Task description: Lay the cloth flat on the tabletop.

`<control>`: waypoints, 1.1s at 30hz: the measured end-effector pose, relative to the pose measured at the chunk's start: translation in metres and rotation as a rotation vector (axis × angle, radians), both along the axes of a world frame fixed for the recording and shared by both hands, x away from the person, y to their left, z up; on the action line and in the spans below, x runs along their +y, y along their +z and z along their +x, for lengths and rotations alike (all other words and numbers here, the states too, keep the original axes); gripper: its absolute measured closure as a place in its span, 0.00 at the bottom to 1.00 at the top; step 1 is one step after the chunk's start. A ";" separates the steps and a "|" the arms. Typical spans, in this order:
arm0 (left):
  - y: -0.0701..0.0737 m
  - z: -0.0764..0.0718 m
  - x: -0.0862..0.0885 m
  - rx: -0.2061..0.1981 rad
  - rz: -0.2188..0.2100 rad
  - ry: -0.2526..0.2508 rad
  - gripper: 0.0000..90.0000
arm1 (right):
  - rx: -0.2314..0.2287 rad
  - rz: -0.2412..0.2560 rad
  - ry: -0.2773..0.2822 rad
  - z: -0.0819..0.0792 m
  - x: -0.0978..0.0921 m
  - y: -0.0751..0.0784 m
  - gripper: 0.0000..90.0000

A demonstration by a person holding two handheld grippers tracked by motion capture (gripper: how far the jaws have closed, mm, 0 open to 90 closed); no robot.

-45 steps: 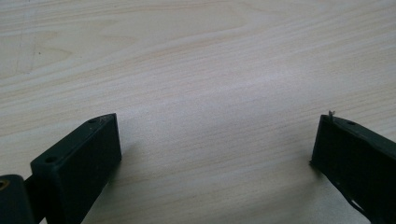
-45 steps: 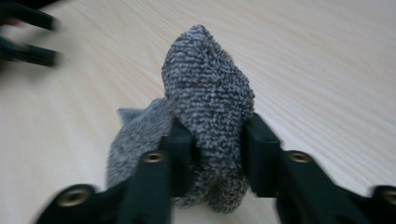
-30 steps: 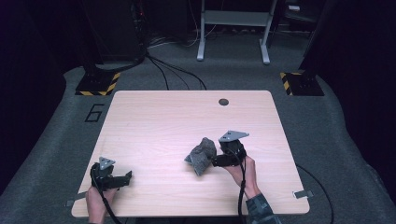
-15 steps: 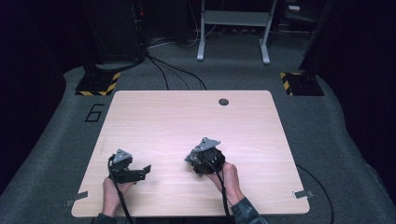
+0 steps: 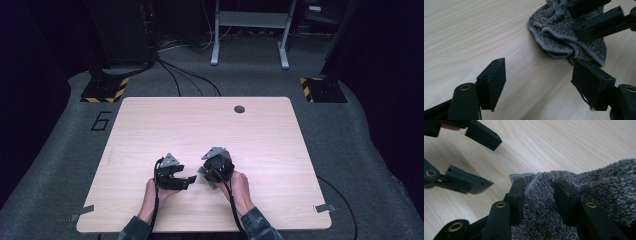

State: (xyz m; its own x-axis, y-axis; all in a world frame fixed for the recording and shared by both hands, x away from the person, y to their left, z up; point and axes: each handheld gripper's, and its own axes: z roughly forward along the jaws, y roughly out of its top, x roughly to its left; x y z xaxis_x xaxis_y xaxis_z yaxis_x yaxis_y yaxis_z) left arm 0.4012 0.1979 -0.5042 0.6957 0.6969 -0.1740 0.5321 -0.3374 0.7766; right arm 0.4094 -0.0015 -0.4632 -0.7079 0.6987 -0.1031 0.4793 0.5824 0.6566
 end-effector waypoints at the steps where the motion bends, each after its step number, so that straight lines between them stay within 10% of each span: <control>1: -0.001 0.002 -0.003 0.007 -0.005 -0.008 0.31 | 0.005 -0.006 0.002 0.001 -0.001 0.000 0.67; 8: -0.003 0.007 -0.027 -0.019 0.060 -0.049 0.45 | 0.011 0.019 0.001 0.002 -0.003 -0.006 0.66; 17: -0.009 0.012 -0.037 -0.007 0.095 -0.073 0.94 | 0.035 0.015 -0.008 0.001 -0.003 -0.012 0.77; 33: 0.008 0.002 -0.004 -0.064 0.044 0.018 0.97 | -0.046 0.049 -0.017 -0.014 -0.036 0.012 0.93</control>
State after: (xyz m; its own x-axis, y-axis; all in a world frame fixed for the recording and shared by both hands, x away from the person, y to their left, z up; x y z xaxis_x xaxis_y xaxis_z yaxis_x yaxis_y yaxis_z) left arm 0.4034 0.1936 -0.4960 0.6917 0.7155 -0.0986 0.4885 -0.3629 0.7935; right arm 0.3956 -0.0377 -0.4514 -0.6910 0.7158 -0.1006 0.4573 0.5407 0.7060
